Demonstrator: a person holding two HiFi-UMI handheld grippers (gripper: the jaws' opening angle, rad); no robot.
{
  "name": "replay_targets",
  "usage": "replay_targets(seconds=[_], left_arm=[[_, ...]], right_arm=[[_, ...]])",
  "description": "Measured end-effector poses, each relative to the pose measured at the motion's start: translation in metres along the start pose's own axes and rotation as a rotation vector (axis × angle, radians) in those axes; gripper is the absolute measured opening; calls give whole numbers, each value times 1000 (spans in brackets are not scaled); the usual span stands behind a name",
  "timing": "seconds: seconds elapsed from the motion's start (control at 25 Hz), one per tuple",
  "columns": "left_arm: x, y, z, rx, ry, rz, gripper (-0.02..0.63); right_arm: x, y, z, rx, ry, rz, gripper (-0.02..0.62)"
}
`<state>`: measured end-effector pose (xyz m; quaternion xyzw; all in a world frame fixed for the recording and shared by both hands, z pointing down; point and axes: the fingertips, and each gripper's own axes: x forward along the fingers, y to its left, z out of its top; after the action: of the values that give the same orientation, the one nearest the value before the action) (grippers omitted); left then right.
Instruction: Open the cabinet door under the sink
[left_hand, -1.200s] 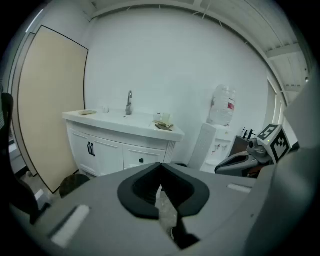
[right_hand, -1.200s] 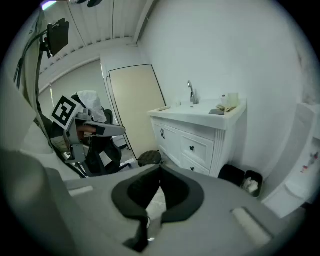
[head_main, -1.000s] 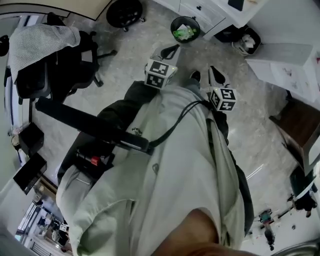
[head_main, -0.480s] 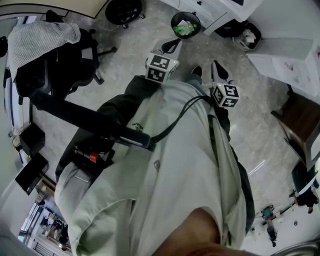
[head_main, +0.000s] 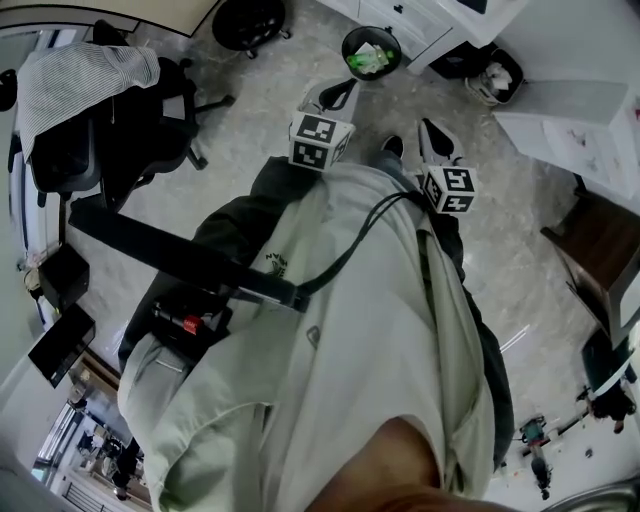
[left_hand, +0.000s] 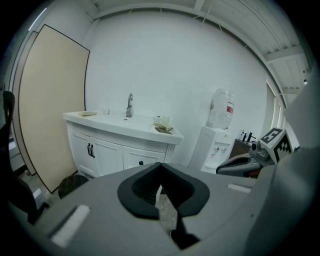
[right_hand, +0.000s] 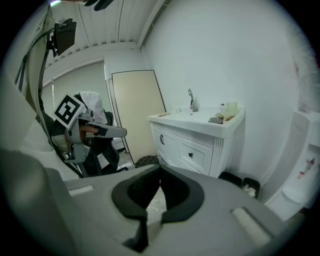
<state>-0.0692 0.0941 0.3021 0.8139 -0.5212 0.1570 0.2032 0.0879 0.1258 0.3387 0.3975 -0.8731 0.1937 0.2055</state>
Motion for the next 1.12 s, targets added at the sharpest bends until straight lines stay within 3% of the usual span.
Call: replay_targets(seconds=[0.2,0.6,0.8,1.04,1.12], left_arm=[[4,-3,2,-12,-9,46,6],[23,-26,14,-18,-54,97,6],[37,-33,15,-8,-68,164,6],[51,-13,14,-81,-73,256,8],[63,-6,11,-93,-59,249,73]], right_arm=[[1,-18,10,-9,-36,17,3],[8,-47,30,-48,-90,155,3],[5,-65,22,-35,-86,191,3],[0,-72,-8,31,-14,207,3],[-1,-75,-18,62,12,190,3]])
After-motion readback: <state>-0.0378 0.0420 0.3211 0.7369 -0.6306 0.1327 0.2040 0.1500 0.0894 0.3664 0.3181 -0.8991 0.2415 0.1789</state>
